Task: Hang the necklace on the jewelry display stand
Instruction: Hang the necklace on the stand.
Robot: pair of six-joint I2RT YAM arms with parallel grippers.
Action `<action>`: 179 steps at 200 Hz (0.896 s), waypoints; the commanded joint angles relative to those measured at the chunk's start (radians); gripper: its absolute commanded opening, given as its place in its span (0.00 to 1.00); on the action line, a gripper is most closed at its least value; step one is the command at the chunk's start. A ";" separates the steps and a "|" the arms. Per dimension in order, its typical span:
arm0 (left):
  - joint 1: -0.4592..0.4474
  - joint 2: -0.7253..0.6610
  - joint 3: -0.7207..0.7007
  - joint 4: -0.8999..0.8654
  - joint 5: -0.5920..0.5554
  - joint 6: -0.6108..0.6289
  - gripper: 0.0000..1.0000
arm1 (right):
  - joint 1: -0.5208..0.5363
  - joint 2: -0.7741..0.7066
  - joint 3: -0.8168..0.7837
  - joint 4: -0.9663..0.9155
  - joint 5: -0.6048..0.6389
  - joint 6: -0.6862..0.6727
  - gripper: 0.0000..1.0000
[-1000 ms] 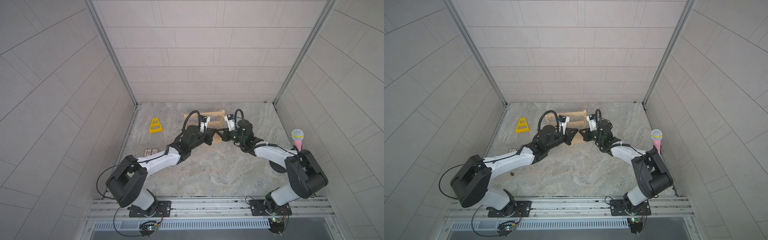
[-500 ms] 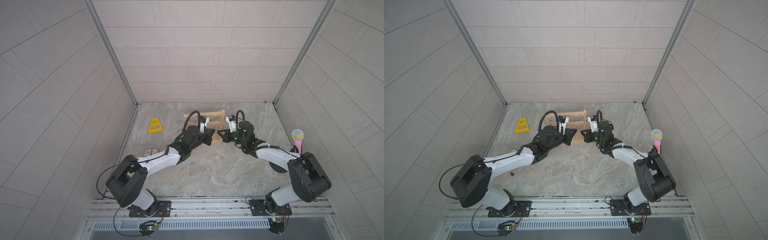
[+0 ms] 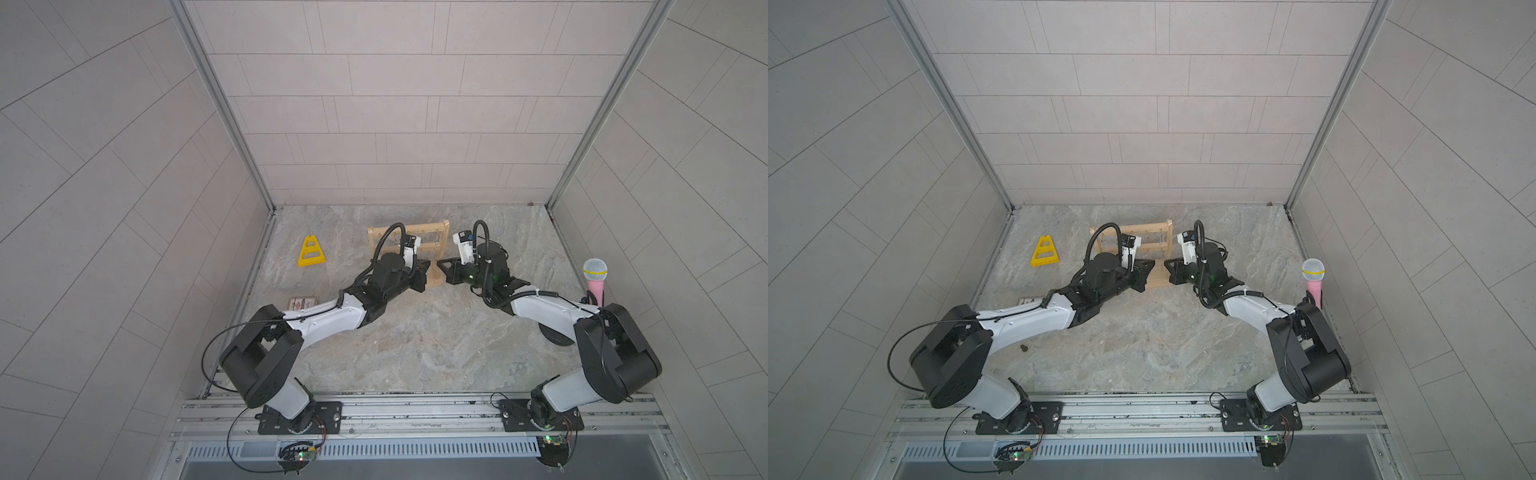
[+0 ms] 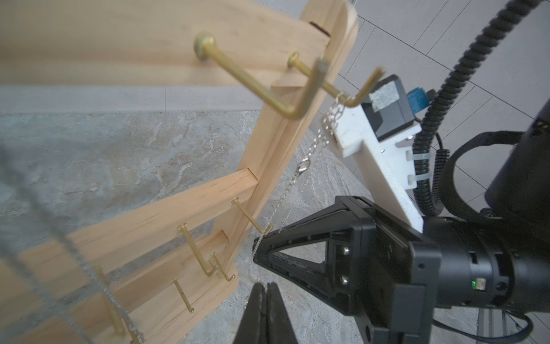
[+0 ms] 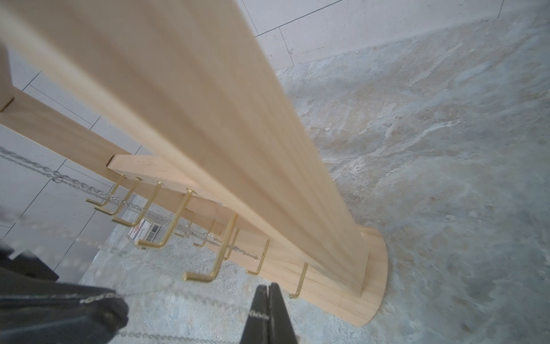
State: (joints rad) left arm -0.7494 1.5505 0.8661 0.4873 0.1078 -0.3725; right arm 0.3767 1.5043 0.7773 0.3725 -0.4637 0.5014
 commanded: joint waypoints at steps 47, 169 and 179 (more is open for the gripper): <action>-0.006 0.021 0.045 0.013 -0.059 -0.008 0.11 | -0.002 0.039 0.005 0.031 0.032 0.002 0.05; -0.024 -0.006 0.037 -0.031 -0.107 -0.013 0.19 | 0.001 0.035 0.010 0.014 0.028 -0.002 0.08; -0.042 -0.018 0.031 -0.051 -0.148 0.001 0.20 | 0.001 0.022 0.008 0.006 0.026 -0.005 0.08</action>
State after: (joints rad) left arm -0.7631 1.5635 0.8825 0.4782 0.0357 -0.3912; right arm 0.3767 1.5475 0.7773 0.3897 -0.4400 0.5018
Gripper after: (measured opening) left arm 0.189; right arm 0.083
